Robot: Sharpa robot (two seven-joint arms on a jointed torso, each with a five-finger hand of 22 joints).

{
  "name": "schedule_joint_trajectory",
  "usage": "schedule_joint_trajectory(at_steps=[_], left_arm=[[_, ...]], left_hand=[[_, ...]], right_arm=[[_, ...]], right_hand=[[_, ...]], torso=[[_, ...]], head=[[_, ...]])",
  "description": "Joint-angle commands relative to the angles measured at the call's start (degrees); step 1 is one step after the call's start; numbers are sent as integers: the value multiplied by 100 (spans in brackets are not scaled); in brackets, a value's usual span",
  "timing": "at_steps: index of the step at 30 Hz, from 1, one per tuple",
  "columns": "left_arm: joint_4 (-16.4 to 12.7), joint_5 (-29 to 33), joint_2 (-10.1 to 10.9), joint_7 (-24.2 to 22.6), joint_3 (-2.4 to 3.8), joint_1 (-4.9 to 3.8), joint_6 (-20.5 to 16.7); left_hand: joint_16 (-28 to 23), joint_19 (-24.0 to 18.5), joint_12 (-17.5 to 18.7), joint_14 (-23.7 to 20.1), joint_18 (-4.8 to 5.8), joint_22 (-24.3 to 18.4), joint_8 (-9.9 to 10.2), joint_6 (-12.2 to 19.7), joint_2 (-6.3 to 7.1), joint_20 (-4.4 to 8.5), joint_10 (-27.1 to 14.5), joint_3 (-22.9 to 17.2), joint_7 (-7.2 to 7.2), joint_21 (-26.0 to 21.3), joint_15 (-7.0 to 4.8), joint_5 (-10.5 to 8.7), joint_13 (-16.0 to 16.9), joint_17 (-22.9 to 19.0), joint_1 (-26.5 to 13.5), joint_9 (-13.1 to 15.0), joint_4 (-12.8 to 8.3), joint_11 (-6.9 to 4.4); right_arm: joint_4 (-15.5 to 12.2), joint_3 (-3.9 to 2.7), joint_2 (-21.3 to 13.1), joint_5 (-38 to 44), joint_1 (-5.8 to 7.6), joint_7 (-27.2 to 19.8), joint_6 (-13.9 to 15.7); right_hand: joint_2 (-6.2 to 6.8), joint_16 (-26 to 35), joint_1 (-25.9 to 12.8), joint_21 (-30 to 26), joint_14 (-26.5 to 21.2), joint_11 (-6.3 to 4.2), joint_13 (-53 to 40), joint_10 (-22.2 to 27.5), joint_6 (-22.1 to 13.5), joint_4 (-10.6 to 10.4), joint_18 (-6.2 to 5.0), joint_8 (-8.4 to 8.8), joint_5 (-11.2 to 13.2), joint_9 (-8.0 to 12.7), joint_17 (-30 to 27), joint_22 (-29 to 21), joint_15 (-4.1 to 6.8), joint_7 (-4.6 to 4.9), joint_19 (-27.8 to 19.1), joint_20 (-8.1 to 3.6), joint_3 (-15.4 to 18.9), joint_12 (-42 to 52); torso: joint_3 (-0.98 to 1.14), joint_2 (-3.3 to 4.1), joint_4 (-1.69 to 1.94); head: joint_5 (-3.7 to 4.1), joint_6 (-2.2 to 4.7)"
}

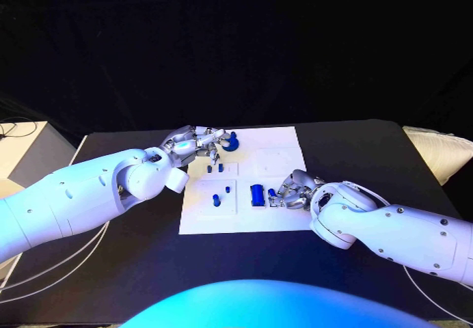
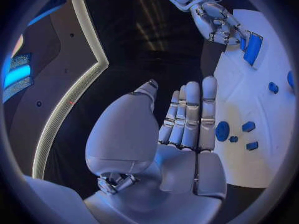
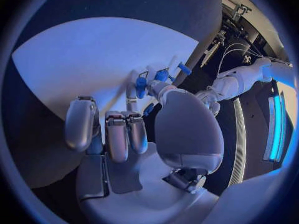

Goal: Assemble the parts on the task board

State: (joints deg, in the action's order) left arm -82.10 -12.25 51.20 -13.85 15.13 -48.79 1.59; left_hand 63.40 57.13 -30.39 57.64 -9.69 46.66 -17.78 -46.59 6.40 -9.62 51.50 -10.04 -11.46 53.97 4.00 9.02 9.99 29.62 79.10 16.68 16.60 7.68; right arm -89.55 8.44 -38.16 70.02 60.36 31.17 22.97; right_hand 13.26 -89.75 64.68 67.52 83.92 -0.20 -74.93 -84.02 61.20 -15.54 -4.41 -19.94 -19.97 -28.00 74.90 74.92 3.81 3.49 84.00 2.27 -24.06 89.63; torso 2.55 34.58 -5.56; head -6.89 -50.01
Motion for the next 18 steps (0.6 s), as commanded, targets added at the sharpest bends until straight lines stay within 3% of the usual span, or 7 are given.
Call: schedule_joint_trajectory(at_steps=[1,8,18], left_arm=[[-7,-3,-11,-25,5,1,97],[-4,-4,-12,-21,4,1,99],[1,-5,-9,-14,4,1,116]], left_hand=[[-23,-23,-21,-13,-49,-5,-16,41,-44,22,-38,28,-16,-25,-7,-18,6,10,0,-9,1,17],[-23,-23,-21,-13,-49,-5,-16,41,-44,22,-38,28,-16,-25,-7,-18,6,10,0,-9,1,17],[-23,-23,-21,-13,-49,-5,-16,41,-44,22,-38,28,-16,-25,-7,-18,6,10,0,-9,1,17]], right_arm=[[-29,-1,13,68,-4,-35,40],[-70,-2,8,66,-5,-71,24],[-101,-1,-24,65,-5,-85,32]], right_hand=[[-48,-25,-106,10,608,-32,-1507,-598,25,-62,66,34,39,12,1510,696,33,29,143,-34,55,37],[-8,-25,-261,4,608,-27,-1507,-598,32,-105,66,41,123,21,1510,700,28,33,146,-30,218,37],[-56,-25,-343,-23,608,-34,-1507,-598,40,-108,62,51,259,34,1510,700,33,23,146,-31,480,37]], torso=[[2,-1,-3],[-1,-6,3],[0,-5,-6]], head=[[0,1],[-6,1],[-10,1]])
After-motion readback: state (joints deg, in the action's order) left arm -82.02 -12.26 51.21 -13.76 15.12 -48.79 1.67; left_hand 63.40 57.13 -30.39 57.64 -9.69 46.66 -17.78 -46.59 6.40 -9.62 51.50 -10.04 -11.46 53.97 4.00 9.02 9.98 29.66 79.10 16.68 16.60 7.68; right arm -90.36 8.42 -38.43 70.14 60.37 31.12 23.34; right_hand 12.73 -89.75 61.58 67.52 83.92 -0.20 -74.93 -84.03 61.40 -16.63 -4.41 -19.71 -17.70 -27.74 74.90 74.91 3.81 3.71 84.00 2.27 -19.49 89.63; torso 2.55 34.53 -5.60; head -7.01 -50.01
